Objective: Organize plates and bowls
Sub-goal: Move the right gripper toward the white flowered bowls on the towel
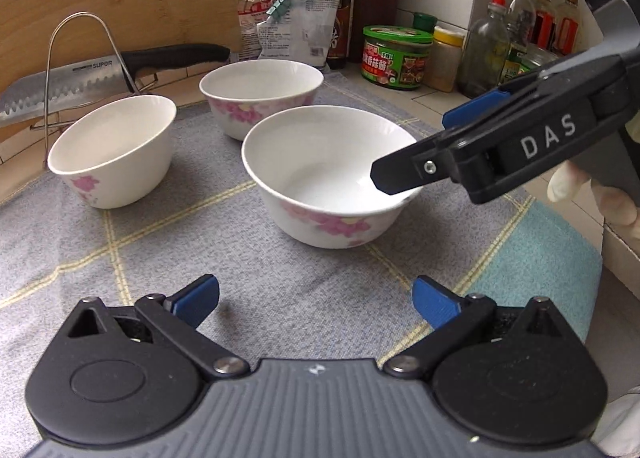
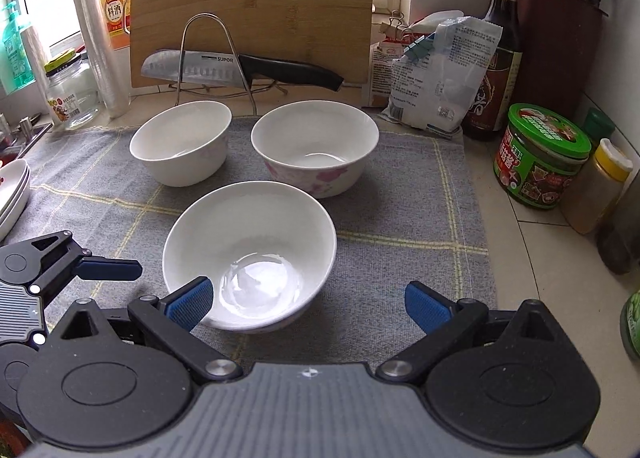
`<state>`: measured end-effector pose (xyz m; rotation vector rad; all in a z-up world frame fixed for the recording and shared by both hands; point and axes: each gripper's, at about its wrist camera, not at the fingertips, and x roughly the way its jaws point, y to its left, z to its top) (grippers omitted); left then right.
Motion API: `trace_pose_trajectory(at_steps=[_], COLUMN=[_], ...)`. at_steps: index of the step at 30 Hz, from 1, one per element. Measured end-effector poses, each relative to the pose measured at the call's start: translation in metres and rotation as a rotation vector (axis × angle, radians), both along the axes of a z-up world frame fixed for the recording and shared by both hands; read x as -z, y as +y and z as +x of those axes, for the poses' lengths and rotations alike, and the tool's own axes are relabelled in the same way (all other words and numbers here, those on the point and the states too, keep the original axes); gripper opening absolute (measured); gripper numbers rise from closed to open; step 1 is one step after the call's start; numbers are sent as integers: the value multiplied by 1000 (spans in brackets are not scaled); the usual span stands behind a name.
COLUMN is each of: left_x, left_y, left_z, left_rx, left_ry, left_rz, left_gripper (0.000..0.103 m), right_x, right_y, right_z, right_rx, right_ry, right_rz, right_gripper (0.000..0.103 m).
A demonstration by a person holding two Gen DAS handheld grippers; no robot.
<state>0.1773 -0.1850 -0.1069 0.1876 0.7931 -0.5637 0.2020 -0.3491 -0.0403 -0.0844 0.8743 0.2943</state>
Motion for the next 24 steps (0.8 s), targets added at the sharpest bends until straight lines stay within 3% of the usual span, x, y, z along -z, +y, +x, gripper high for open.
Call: trace_pose_trajectory(at_steps=[5,16,24], left_x=[6,11,11], left_y=[-13,-13,-15], left_z=[5,6,14], left_rx=[-12,-48,-42], left_ry=[-25,-92,-97], left_rz=[48,10,6], left_gripper=[102,103,103], right_x=[2,4,4], right_y=[-7,-9,-7], right_z=[5,15,17], right_rx=[-30,-77,-96], right_ry=[1,12,15], right_rz=[0,28,29], right_gripper=[103,103,103])
